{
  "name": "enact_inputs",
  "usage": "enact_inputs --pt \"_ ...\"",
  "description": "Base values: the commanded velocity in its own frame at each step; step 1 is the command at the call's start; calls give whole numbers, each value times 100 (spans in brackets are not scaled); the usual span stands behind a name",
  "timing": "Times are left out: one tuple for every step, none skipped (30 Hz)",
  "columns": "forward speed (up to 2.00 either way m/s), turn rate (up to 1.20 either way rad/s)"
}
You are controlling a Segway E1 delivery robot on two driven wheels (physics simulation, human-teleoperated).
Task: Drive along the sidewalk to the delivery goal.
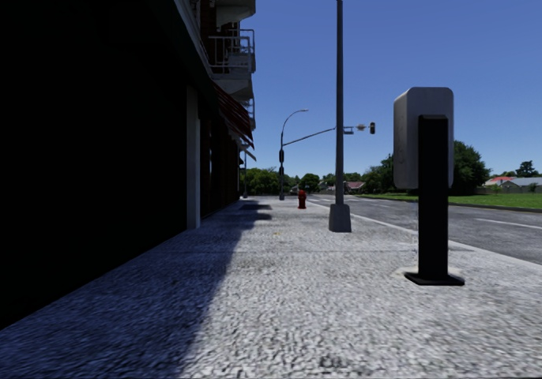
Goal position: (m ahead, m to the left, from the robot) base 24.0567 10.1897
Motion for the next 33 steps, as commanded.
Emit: enact_inputs --pt "200 0" --pt "200 0" --pt "200 0" --pt "200 0" --pt "200 0" --pt "200 0" --pt "200 0" --pt "200 0" --pt "200 0" --pt "200 0" --pt "200 0" --pt "200 0" --pt "200 0" --pt "200 0" --pt "200 0" --pt "200 0" --pt "200 0" --pt "200 0" --pt "200 0" --pt "200 0" --pt "200 0" --pt "200 0" --pt "200 0" --pt "200 0" --pt "200 0" --pt "200 0" --pt "200 0" --pt "200 0" --pt "200 0" --pt "200 0" --pt "200 0" --pt "200 0" --pt "200 0"
